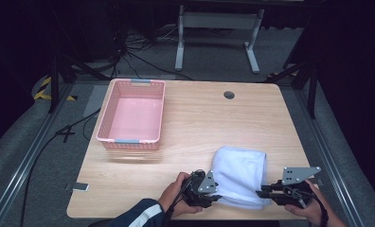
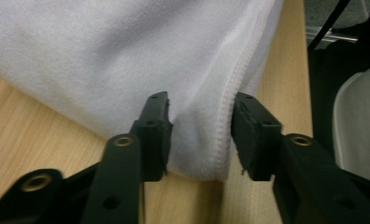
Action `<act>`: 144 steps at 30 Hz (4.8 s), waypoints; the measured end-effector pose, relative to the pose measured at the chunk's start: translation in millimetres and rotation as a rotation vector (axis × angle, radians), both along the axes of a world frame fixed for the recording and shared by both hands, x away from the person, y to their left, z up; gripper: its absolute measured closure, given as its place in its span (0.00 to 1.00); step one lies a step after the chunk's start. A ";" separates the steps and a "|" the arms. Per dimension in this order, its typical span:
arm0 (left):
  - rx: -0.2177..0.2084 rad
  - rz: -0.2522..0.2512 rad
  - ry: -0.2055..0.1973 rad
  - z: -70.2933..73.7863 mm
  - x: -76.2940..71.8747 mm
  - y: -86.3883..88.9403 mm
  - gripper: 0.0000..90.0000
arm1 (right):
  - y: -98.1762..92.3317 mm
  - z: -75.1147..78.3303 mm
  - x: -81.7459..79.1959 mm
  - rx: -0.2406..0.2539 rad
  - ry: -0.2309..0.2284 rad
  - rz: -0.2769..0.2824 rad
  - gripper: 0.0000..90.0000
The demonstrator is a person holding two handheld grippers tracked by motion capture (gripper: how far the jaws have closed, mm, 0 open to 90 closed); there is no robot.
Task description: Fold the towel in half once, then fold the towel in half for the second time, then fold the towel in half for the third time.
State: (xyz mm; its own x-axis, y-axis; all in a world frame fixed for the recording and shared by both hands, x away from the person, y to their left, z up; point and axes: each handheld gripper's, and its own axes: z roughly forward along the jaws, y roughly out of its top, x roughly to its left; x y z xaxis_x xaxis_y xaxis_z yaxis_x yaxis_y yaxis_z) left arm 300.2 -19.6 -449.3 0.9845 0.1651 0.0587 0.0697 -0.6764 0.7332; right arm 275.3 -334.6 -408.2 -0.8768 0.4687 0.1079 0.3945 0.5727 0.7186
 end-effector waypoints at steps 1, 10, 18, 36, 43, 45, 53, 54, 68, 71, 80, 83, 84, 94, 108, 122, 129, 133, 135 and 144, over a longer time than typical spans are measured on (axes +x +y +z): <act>-0.002 -0.005 0.002 0.9 -1.3 1.2 0.70 | -2.8 -0.3 -2.2 0.002 0.011 -0.012 0.87; -0.010 0.071 0.006 1.2 2.7 8.4 0.41 | -17.1 -12.6 -15.3 -0.063 0.118 -0.075 0.60; -0.013 0.135 0.087 -9.0 5.0 0.0 0.19 | -21.6 17.9 5.7 0.025 -0.082 -0.232 0.32; 0.047 0.115 0.070 -24.6 2.1 -24.0 0.12 | -11.2 -40.1 100.4 -0.081 0.028 -0.333 0.14; 0.041 0.130 0.061 -25.1 4.4 -26.2 0.12 | -10.6 -47.1 101.6 -0.068 0.038 -0.326 0.12; 0.040 0.133 0.060 -25.0 4.8 -26.3 0.13 | -9.8 -46.6 101.1 -0.072 0.042 -0.329 0.13; 0.038 0.134 0.059 -25.0 4.9 -26.2 0.14 | -7.3 -46.6 99.8 -0.130 0.017 -0.424 0.00; 0.037 0.136 0.060 -25.1 5.0 -26.4 0.14 | -10.5 -48.9 101.6 -0.107 0.046 -0.423 0.00; 0.030 0.140 0.063 -24.0 9.4 -26.0 0.20 | -10.9 -44.3 99.2 -0.011 0.112 -0.254 0.58; 0.018 0.136 0.057 -24.0 10.6 -25.2 0.26 | -11.2 -44.6 98.6 -0.001 0.123 -0.252 0.63; 0.003 0.118 0.050 -21.8 18.5 -21.3 0.59 | -7.2 -41.8 93.4 0.002 0.079 -0.229 0.72; 0.003 0.121 0.048 -21.4 18.7 -20.5 0.63 | -5.9 -40.1 91.6 -0.002 0.052 -0.222 0.73; -0.003 0.126 0.054 -21.6 18.9 -20.5 0.65 | -5.4 -39.2 90.8 -0.002 0.048 -0.224 0.73; 0.006 0.131 0.049 -17.6 25.2 -12.2 0.69 | -0.4 -30.9 93.1 0.017 -0.002 -0.222 0.74; -0.017 0.217 0.019 -6.9 34.9 16.4 0.70 | 25.7 -16.9 117.6 0.034 -0.039 -0.166 0.74; -0.037 0.272 0.010 3.1 37.7 39.4 0.70 | 58.9 -2.4 134.9 0.027 -0.080 -0.102 0.74; -0.039 0.275 0.005 5.6 40.3 41.7 0.70 | 64.7 2.7 135.2 0.013 -0.100 -0.095 0.74; -0.027 0.272 0.000 6.3 41.6 43.3 0.70 | 67.1 5.6 136.2 0.012 -0.108 -0.098 0.74; -0.023 0.273 -0.003 6.8 41.1 43.9 0.70 | 69.4 6.9 135.4 0.009 -0.114 -0.099 0.74; -0.032 0.293 -0.025 14.1 48.0 49.8 0.70 | 76.8 12.4 141.2 0.016 -0.125 -0.107 0.74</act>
State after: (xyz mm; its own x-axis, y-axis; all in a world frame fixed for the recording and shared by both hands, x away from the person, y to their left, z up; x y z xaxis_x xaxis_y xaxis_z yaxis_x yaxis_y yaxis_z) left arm 348.1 30.2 -435.2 0.8930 0.4441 0.0728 0.2402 -0.6071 0.7575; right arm 416.6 -257.8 -395.9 -0.8290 0.5591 0.0095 0.3598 0.5202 0.7746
